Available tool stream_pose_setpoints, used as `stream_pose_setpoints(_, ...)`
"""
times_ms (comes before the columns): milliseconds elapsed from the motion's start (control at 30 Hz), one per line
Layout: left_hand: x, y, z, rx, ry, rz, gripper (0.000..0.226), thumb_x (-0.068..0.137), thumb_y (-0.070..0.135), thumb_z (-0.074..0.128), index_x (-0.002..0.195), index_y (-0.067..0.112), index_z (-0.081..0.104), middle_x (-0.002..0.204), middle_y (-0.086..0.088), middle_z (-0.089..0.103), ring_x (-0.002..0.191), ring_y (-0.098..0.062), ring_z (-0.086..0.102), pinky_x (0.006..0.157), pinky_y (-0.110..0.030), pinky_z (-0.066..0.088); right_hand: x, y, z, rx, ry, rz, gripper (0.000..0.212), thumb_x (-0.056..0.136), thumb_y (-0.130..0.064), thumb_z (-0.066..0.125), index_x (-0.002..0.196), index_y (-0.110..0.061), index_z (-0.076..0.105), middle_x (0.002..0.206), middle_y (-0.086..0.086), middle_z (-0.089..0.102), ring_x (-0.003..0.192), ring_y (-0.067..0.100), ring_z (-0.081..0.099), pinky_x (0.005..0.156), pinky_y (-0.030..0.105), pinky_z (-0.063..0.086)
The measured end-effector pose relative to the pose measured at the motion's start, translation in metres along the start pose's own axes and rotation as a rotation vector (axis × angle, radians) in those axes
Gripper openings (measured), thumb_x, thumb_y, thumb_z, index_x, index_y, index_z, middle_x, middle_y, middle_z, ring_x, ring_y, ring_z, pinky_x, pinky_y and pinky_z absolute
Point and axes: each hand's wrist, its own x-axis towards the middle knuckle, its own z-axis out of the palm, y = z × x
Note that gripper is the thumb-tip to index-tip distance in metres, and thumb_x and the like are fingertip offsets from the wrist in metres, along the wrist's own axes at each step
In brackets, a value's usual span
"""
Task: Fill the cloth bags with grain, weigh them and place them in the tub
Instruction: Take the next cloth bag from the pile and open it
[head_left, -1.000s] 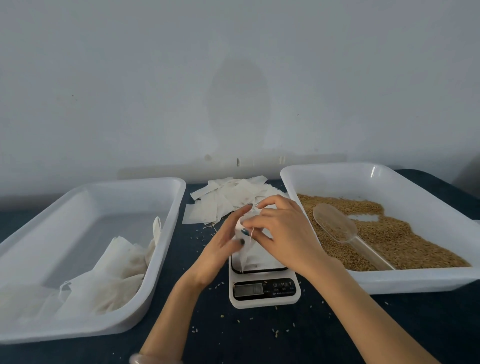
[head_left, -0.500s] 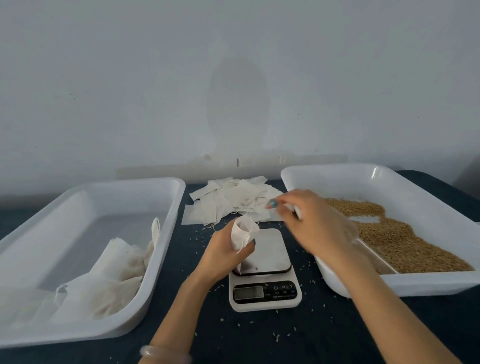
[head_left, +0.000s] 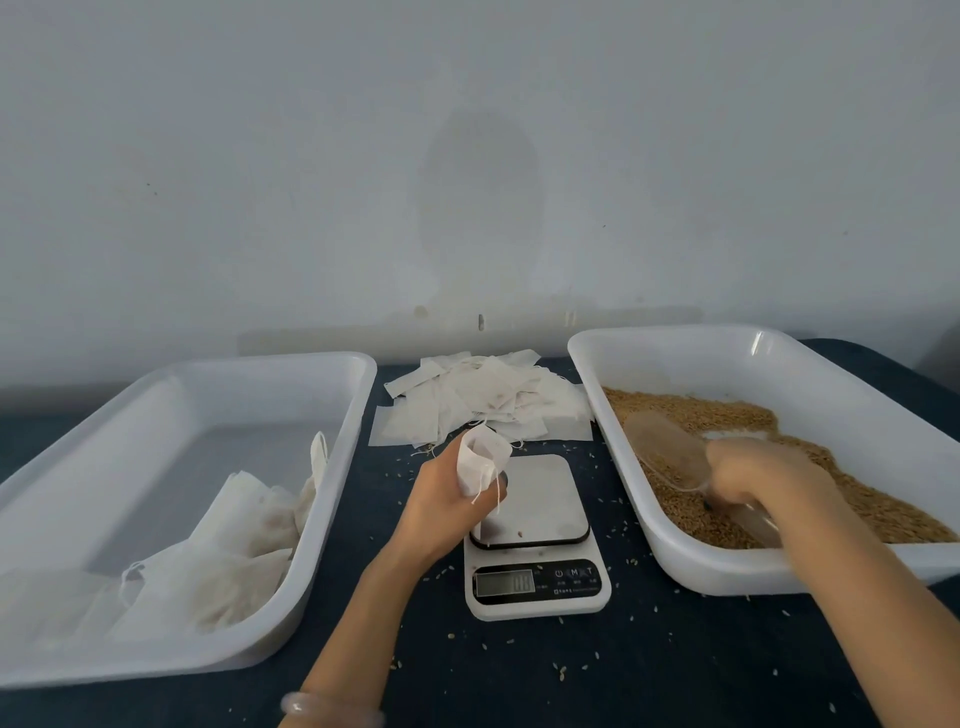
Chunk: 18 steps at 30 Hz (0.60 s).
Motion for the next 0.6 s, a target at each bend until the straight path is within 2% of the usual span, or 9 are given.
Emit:
stream_pose_setpoints(67,-0.001,-0.001,0.0,0.003,0.001,-0.007,0.021,0.079,0.033,0.066,0.093,0.044,0.055,0.087,0.029,0.065,0.081,0.007,0.062,0.063,-0.005,0.045,0.004,0.0,0.0,0.018,0.042,-0.013,0.024,0.096,-0.013,0.049,0.119,-0.014,0.059,0.101,0.002,0.063,0.092,0.019,0.063,0.088,0.033,0.054)
stream_pose_setpoints(133,-0.001,-0.002,-0.001,-0.004,0.002,-0.016,0.021,0.079,0.032,0.066,0.089,0.047,0.056,0.085,0.028,0.065,0.079,0.008,0.062,0.063,-0.005,0.046,0.006,0.0,-0.004,0.047,0.155,-0.011,0.016,0.099,-0.018,0.045,0.1,-0.015,0.061,0.089,0.001,0.062,0.083,0.019,0.063,0.077,0.031,0.053)
stream_pose_setpoints(167,-0.001,-0.001,-0.001,-0.008,0.003,-0.02,0.022,0.078,0.032,0.065,0.087,0.05,0.057,0.084,0.027,0.065,0.078,0.007,0.062,0.063,-0.006,0.047,0.006,0.001,-0.006,0.052,0.219,0.002,0.018,0.1,-0.02,0.043,0.098,-0.016,0.061,0.087,0.0,0.062,0.08,0.019,0.061,0.072,0.029,0.051)
stream_pose_setpoints(267,-0.001,-0.003,-0.001,-0.033,0.005,-0.029,0.019,0.075,0.036,0.065,0.088,0.048,0.057,0.083,0.022,0.067,0.081,-0.004,0.066,0.067,-0.016,0.052,0.006,0.004,-0.013,-0.012,0.344,0.076,0.024,0.099,-0.021,0.046,0.118,-0.016,0.06,0.101,0.001,0.062,0.087,0.02,0.058,0.07,0.027,0.042)
stream_pose_setpoints(367,0.0,-0.006,-0.002,-0.047,0.004,-0.027,0.018,0.075,0.037,0.064,0.091,0.04,0.058,0.085,0.019,0.068,0.084,-0.01,0.068,0.073,-0.025,0.057,0.006,0.005,-0.017,-0.08,0.266,0.157,0.027,0.096,-0.014,0.05,0.122,-0.014,0.059,0.102,0.0,0.062,0.087,0.018,0.056,0.076,0.027,0.044)
stream_pose_setpoints(433,0.0,-0.006,-0.001,-0.045,0.0,-0.026,0.019,0.076,0.036,0.065,0.094,0.04,0.058,0.086,0.019,0.068,0.085,-0.01,0.068,0.074,-0.024,0.057,0.005,0.003,-0.014,-0.096,0.228,0.151,0.024,0.097,-0.013,0.05,0.119,-0.014,0.059,0.098,-0.001,0.061,0.084,0.016,0.056,0.073,0.025,0.044)
stream_pose_setpoints(500,0.001,-0.005,0.0,-0.044,-0.007,-0.02,0.02,0.078,0.035,0.065,0.093,0.044,0.058,0.087,0.019,0.068,0.085,-0.009,0.068,0.072,-0.022,0.057,0.006,0.0,-0.01,-0.085,0.214,0.077,0.019,0.098,-0.012,0.048,0.112,-0.013,0.06,0.093,-0.002,0.059,0.078,0.014,0.056,0.07,0.026,0.046)
stream_pose_setpoints(600,0.002,-0.004,0.002,-0.049,-0.006,-0.009,0.027,0.077,0.034,0.064,0.089,0.057,0.055,0.088,0.018,0.068,0.085,-0.01,0.067,0.072,-0.02,0.055,0.013,-0.002,-0.004,0.015,0.179,-0.063,0.017,0.102,-0.021,0.046,0.112,-0.011,0.057,0.092,-0.001,0.061,0.08,0.015,0.061,0.083,0.034,0.053)
